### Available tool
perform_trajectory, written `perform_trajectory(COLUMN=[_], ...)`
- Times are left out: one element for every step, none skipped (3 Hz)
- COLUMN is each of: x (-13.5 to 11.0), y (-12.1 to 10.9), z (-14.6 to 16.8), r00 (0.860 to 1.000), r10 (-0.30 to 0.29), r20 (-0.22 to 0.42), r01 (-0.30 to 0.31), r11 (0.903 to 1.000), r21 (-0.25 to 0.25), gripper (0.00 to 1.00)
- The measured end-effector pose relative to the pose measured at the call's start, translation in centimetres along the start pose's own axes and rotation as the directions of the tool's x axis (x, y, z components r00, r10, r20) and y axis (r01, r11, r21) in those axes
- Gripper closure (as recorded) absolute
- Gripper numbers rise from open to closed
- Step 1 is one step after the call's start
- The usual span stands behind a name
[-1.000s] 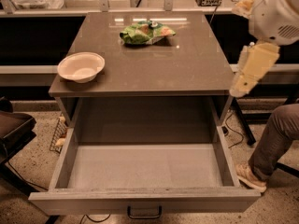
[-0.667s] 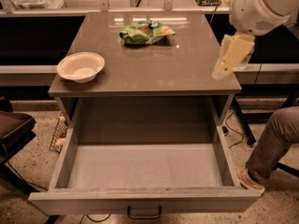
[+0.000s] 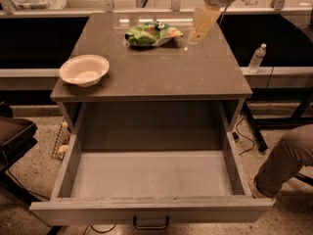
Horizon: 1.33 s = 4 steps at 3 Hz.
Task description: Place green rice chip bag into top drawer
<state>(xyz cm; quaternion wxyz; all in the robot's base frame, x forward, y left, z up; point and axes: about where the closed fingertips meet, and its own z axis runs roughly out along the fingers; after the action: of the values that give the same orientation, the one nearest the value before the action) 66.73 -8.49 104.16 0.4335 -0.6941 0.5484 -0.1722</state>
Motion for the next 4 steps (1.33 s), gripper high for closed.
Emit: perform_trajectory(x=[-0.4, 1.3, 3.1, 5.2], y=[0.1, -1.8, -3.4, -3.7], z=[1.1, 6.6, 14.7, 19.5], r00=[1.0, 0.999, 0.998, 0.996], r10=[0.002, 0.021, 0.022, 0.042], r20=[-0.002, -0.029, -0.052, -0.082], r01=[-0.002, -0.021, -0.022, -0.044], r11=[1.0, 0.9997, 0.9998, 0.9989], r21=[-0.005, 0.011, -0.002, -0.019], gripper=[0.0, 0.0, 0.0, 0.0])
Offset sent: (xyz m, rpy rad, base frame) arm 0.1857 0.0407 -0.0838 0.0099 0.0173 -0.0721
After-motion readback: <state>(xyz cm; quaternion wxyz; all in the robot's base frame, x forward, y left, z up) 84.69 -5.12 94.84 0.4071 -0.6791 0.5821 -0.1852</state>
